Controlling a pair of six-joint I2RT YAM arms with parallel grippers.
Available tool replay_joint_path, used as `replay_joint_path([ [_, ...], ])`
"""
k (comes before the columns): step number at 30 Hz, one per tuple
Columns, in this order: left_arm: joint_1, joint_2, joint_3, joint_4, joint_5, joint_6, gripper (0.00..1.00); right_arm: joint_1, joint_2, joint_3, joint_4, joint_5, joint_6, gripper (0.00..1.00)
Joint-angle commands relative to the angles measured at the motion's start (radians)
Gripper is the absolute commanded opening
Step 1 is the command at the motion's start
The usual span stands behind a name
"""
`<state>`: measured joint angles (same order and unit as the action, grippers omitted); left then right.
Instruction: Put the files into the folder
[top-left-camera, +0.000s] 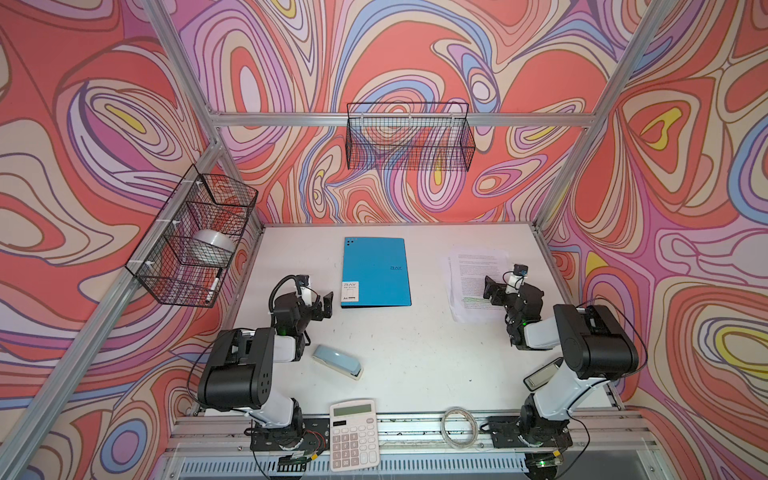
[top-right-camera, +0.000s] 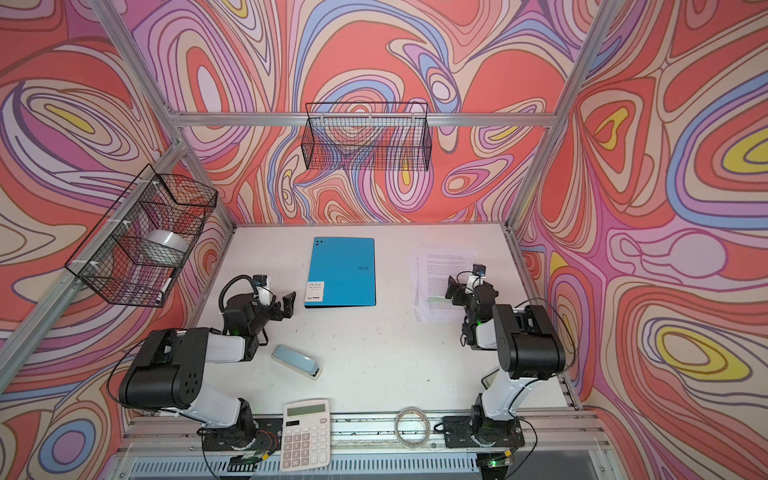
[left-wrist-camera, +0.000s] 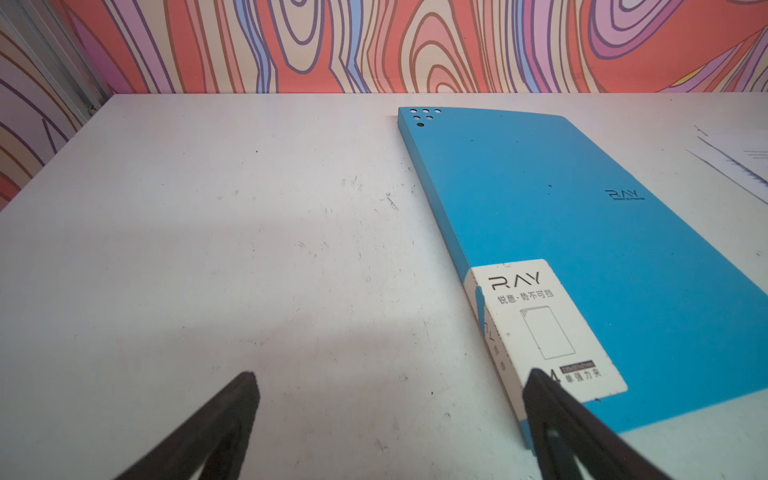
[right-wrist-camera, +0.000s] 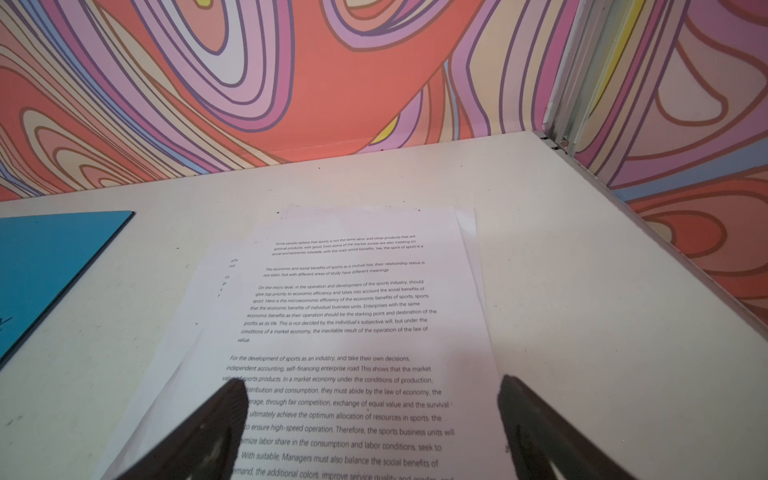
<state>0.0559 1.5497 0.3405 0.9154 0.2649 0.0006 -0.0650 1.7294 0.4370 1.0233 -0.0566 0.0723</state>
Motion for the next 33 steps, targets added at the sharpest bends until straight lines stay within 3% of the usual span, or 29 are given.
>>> replay_joint_path([
  [1,-0.002,-0.012,0.012,0.011,0.011,0.016,1.00,-0.004,-0.014,-0.001,-0.006,-0.004,0.003,0.98],
  [22,-0.006,-0.011,0.014,0.008,0.002,0.019,1.00,-0.004,-0.014,0.004,-0.014,-0.003,0.001,0.98],
  [33,-0.007,-0.049,0.040,-0.079,0.000,0.027,1.00,0.022,-0.071,0.030,-0.110,0.086,0.002,0.99],
])
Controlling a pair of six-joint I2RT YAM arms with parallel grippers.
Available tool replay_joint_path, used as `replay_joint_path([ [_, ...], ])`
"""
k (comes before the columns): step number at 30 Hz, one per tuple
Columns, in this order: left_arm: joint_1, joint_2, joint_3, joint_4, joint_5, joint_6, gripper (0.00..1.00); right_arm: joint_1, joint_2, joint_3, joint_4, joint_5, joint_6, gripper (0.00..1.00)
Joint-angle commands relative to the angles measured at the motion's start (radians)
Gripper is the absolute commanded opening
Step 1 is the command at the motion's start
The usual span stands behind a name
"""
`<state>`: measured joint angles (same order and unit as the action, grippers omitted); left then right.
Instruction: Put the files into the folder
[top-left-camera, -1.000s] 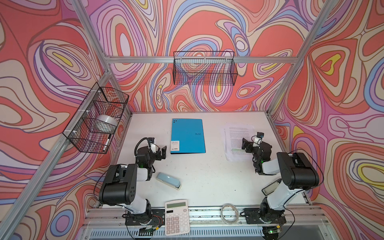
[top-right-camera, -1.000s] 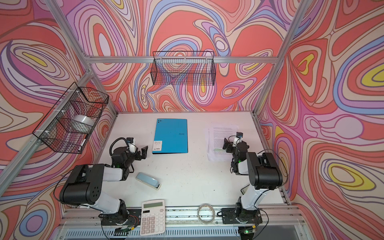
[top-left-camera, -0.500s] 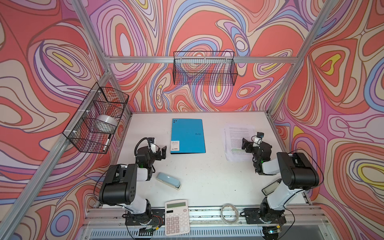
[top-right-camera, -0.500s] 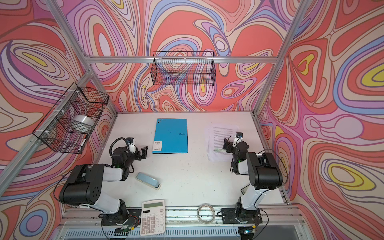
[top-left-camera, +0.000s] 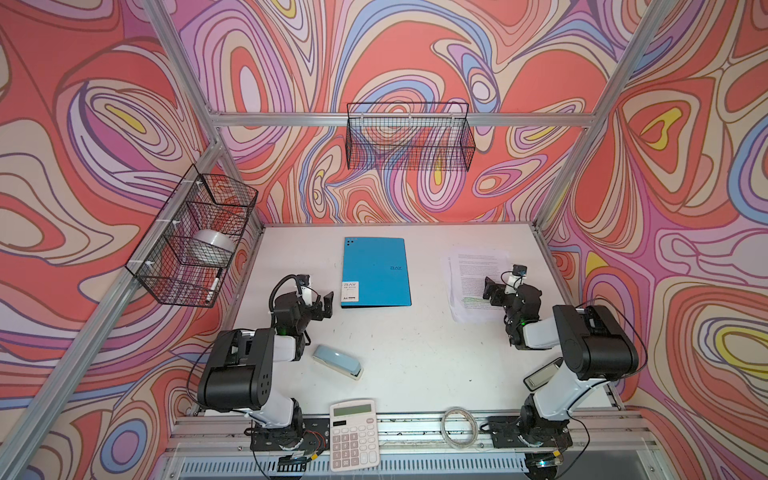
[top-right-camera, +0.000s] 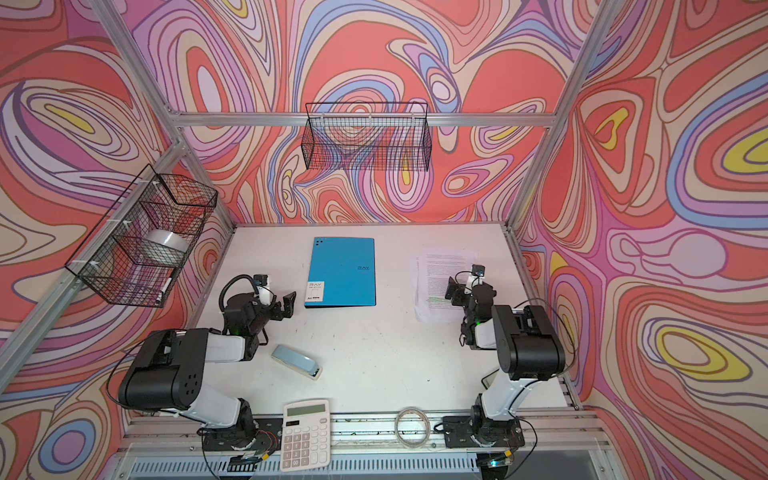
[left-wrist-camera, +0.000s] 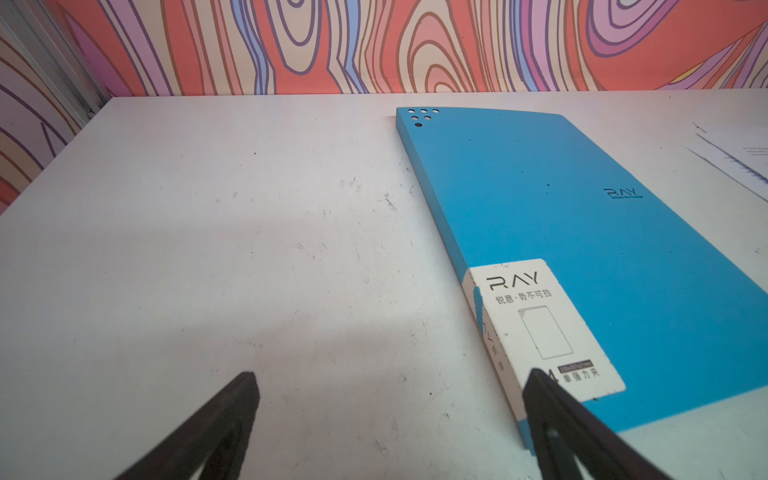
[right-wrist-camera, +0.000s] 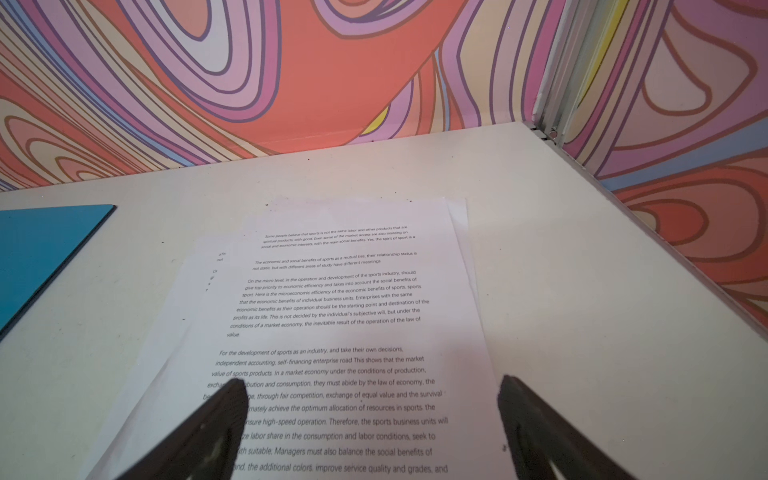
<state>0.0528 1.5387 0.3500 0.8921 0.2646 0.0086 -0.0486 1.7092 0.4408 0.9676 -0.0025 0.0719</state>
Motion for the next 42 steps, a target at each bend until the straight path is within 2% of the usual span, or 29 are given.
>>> replay_joint_path([
  [1,-0.004,-0.039,0.032,-0.063,-0.002,0.018,1.00,0.006,-0.066,0.030,-0.076,0.031,0.001,0.99],
  [3,-0.004,-0.029,0.025,-0.025,-0.003,0.013,1.00,0.006,-0.105,0.036,-0.130,0.044,-0.001,0.98],
  [8,-0.004,-0.040,0.040,-0.069,-0.013,0.013,1.00,0.006,-0.261,0.079,-0.338,0.025,0.003,0.98],
  [12,-0.004,-0.056,0.047,-0.082,-0.012,0.008,1.00,0.006,-0.366,0.149,-0.560,0.075,0.099,0.98],
  [15,-0.008,-0.128,0.146,-0.328,0.021,0.035,1.00,0.007,-0.409,0.222,-0.748,0.046,0.142,0.99],
  [17,-0.010,-0.135,0.198,-0.386,0.019,0.030,1.00,0.007,-0.441,0.255,-0.827,0.040,0.187,0.99],
  [19,-0.011,-0.151,0.245,-0.475,0.031,0.052,1.00,0.007,-0.462,0.302,-0.964,0.101,0.319,0.98],
  [20,-0.011,-0.163,0.268,-0.528,0.024,0.056,1.00,0.006,-0.459,0.344,-1.057,0.111,0.342,0.98],
  [22,-0.011,-0.184,0.340,-0.674,-0.005,0.070,1.00,0.006,-0.434,0.413,-1.223,0.028,0.315,0.98],
  [24,-0.011,-0.195,0.412,-0.812,-0.014,0.079,1.00,0.006,-0.437,0.386,-1.226,-0.065,0.348,0.98],
  [28,-0.019,-0.215,0.586,-1.141,0.045,0.134,1.00,0.006,-0.525,0.297,-1.157,-0.139,0.484,0.99],
  [31,-0.029,-0.208,0.725,-1.358,0.070,0.138,1.00,0.006,-0.567,0.309,-1.200,-0.307,0.469,0.99],
  [35,-0.051,-0.113,0.953,-1.588,0.112,0.083,1.00,0.006,-0.650,0.284,-1.267,-0.366,0.512,0.99],
  [38,-0.084,-0.001,1.134,-1.797,0.203,0.124,1.00,0.006,-0.702,0.250,-1.275,-0.400,0.549,0.99],
  [40,-0.091,0.044,1.173,-1.859,0.233,0.114,1.00,0.006,-0.681,0.262,-1.300,-0.403,0.523,0.99],
  [42,-0.091,0.062,1.149,-1.825,0.219,0.076,1.00,0.006,-0.609,0.310,-1.349,-0.391,0.498,0.97],
])
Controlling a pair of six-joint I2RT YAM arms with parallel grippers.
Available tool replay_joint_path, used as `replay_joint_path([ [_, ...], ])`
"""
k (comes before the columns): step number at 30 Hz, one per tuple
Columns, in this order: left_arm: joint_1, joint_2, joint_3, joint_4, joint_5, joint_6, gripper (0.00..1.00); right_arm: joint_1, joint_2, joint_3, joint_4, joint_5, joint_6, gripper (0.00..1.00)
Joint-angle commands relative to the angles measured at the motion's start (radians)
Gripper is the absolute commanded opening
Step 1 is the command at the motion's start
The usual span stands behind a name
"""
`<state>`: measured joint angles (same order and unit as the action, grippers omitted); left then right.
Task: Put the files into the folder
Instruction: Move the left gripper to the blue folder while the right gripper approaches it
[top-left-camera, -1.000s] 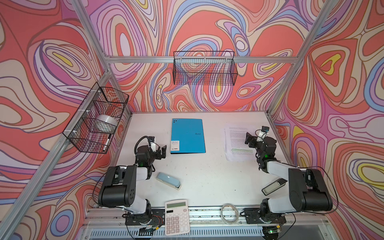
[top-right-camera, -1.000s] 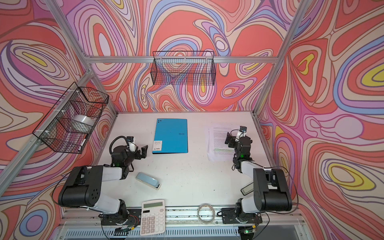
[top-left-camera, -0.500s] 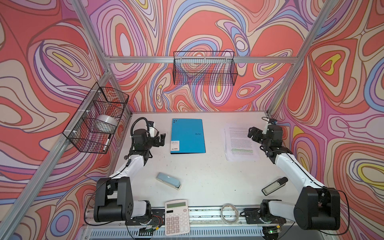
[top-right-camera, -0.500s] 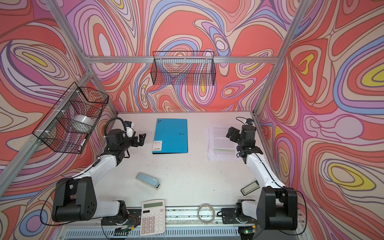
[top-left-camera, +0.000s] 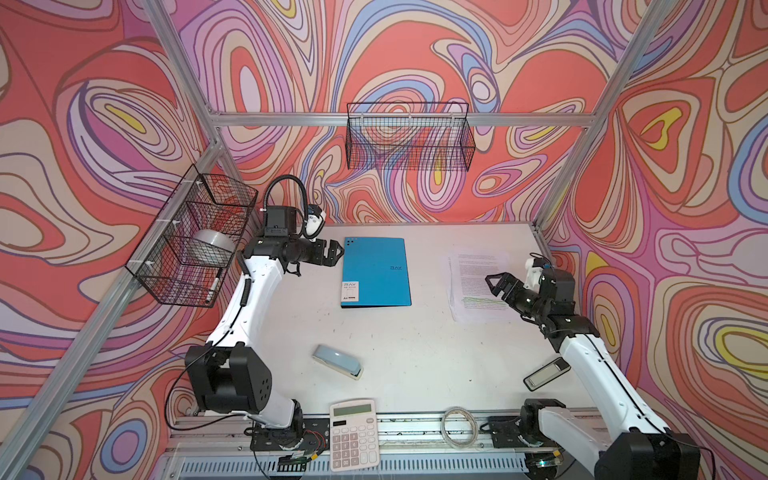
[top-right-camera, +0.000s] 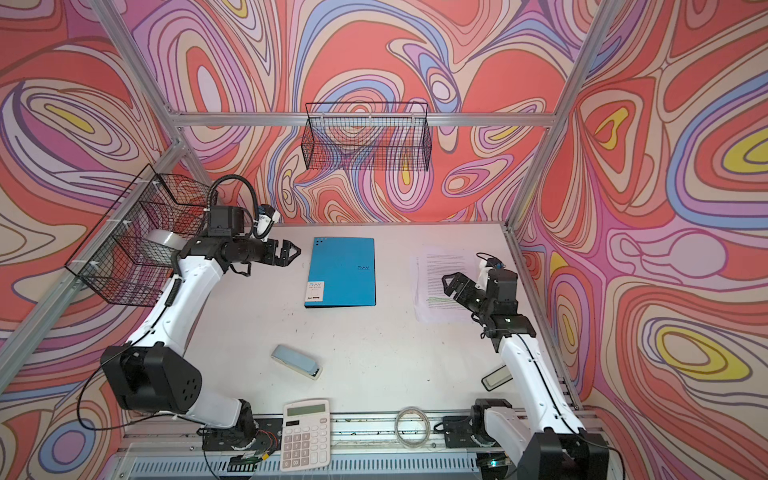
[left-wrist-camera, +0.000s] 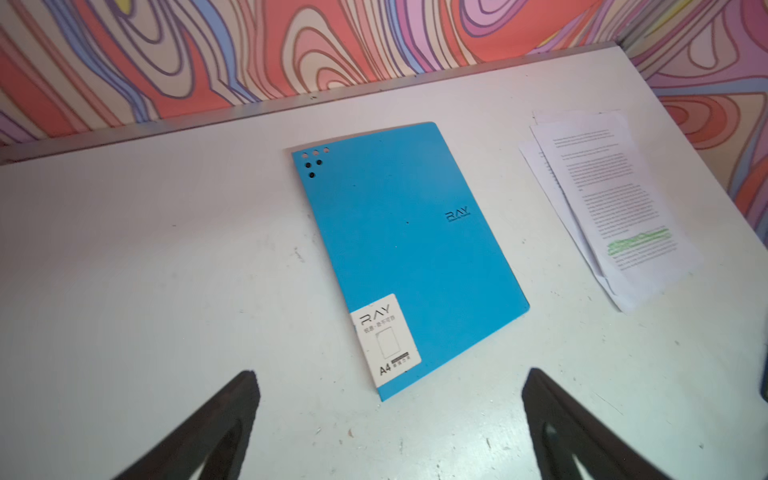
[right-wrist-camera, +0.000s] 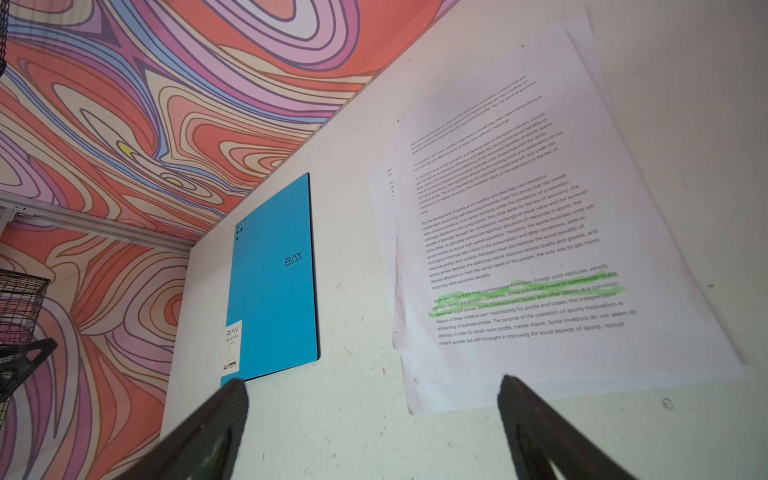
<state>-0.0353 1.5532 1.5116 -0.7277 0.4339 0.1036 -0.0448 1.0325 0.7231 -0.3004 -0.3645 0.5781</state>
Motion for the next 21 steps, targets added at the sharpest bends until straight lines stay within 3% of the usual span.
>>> replay_joint_path([
  [1,-0.003,0.043,-0.038,-0.157,0.027,-0.039,1.00,0.003,0.106,0.042,-0.072,-0.061,-0.006,0.93],
  [6,-0.012,0.032,-0.083,-0.016,-0.055,-0.081,1.00,0.024,0.232,0.105,-0.111,-0.112,-0.018,0.82],
  [14,-0.051,0.149,0.022,-0.083,-0.168,-0.155,1.00,0.218,0.250,0.167,-0.115,0.062,-0.016,0.84],
  [21,-0.079,0.219,0.067,-0.027,-0.155,-0.204,1.00,0.371,0.322,0.228,-0.060,0.137,0.004,0.84],
])
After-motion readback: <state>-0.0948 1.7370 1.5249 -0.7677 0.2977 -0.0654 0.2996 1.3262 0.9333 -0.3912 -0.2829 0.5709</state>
